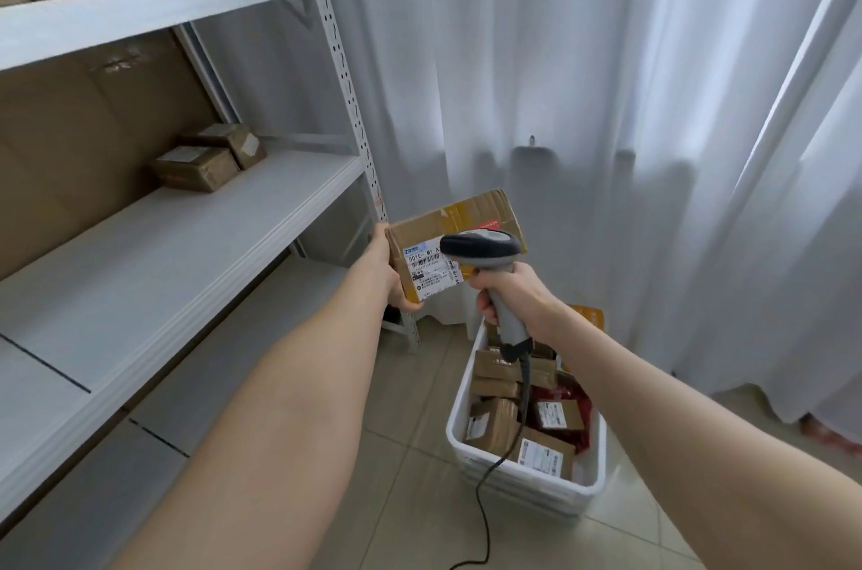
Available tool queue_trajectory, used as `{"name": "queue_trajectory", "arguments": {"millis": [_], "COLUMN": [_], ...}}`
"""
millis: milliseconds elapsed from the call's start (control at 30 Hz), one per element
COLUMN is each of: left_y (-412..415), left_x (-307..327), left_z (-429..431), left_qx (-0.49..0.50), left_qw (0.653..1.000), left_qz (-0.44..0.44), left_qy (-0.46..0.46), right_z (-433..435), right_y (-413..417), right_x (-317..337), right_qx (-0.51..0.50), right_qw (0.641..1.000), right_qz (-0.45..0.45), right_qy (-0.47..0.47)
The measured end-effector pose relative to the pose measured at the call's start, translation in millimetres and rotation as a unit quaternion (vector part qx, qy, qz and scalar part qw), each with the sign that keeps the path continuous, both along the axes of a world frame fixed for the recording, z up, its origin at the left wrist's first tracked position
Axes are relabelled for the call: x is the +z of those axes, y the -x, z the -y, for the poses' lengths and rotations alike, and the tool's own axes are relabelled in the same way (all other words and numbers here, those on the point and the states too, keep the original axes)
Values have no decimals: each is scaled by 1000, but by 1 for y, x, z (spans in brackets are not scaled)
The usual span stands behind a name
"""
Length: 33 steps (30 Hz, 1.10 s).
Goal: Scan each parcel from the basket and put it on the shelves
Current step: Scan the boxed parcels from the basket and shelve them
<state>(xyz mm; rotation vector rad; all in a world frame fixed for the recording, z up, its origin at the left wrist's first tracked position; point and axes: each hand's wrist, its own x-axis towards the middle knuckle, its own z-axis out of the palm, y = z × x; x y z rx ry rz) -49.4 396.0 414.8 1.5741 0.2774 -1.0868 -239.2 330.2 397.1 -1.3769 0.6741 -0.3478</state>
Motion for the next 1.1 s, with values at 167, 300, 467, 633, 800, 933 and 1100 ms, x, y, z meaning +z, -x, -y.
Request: {"name": "queue_trajectory", "arguments": {"millis": [167, 300, 467, 633, 800, 933, 1100], "left_y": [-13, -26, -39, -50, -68, -89, -119], "left_x": [-1, -1, 0, 3, 7, 13, 20], "left_z": [-7, -15, -21, -28, -36, -46, -58], "left_qx": [33, 42, 46, 46, 56, 67, 81], "left_qw": [999, 997, 997, 997, 996, 995, 995], "left_qz": [-25, -45, -40, -37, -36, -27, -2], "left_qy": [20, 37, 38, 50, 61, 61, 63], "right_z": [-12, -15, -18, -23, -30, -38, -52], "right_y": [-9, -14, -24, -34, -50, -67, -97], "right_x": [7, 10, 14, 20, 28, 32, 42], "right_qx": [12, 20, 25, 27, 21, 34, 46], "right_qw": [1000, 999, 996, 992, 992, 991, 991], "right_qz": [-21, -32, -64, -73, -68, -62, -51], "right_qy": [4, 4, 60, 96, 105, 110, 111]}}
